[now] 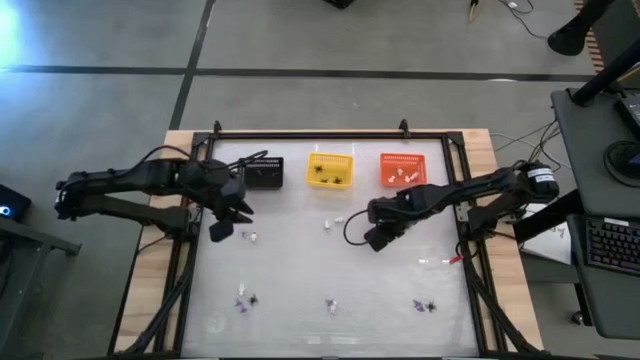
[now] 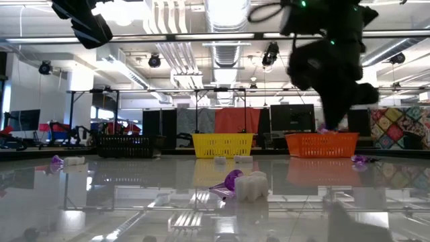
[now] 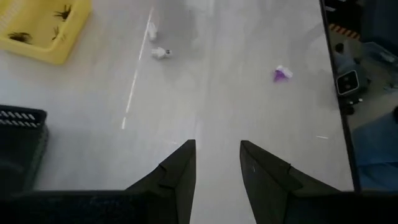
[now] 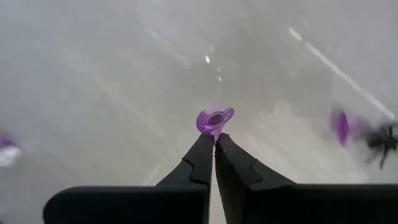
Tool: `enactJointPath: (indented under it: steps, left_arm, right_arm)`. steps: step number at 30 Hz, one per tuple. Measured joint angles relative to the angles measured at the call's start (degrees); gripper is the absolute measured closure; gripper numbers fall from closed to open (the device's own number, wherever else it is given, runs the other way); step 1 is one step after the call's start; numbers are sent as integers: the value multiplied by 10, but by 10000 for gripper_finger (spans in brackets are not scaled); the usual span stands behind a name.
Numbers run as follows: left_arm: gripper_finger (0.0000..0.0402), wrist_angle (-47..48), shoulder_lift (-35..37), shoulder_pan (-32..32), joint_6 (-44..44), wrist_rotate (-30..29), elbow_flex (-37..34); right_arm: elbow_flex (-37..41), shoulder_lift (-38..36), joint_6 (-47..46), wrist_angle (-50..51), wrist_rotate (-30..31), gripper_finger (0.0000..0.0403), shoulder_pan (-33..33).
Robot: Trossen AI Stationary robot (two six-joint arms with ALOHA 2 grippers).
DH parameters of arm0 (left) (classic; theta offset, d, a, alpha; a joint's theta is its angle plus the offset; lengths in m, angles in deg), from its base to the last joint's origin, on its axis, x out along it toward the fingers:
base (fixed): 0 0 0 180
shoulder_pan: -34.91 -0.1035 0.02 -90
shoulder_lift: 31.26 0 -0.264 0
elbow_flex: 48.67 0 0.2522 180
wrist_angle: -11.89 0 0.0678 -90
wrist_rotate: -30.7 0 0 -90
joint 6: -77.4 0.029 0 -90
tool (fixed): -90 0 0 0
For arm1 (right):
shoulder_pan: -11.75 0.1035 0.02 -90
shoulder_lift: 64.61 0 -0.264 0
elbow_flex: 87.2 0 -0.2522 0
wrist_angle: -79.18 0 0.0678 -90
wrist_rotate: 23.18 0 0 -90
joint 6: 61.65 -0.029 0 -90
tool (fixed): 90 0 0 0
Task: Sort Halloween decoration
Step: Put the violet hat toy into the black bin
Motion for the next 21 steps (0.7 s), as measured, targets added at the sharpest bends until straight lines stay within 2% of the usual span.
enactJointPath:
  steps: [11,15,21]
  left_arm:
    - [294,-1,7,0,28,-19,-12]
    - [294,-10,11,0,30,-19,-41]
    - [294,-80,33,-6,21,-18,-106]
  right_arm:
    - [-138,27,70,-8,74,394,-14]
    - [-181,62,106,-36,77,394,-17]
    - [-265,131,165,-56,77,394,-22]
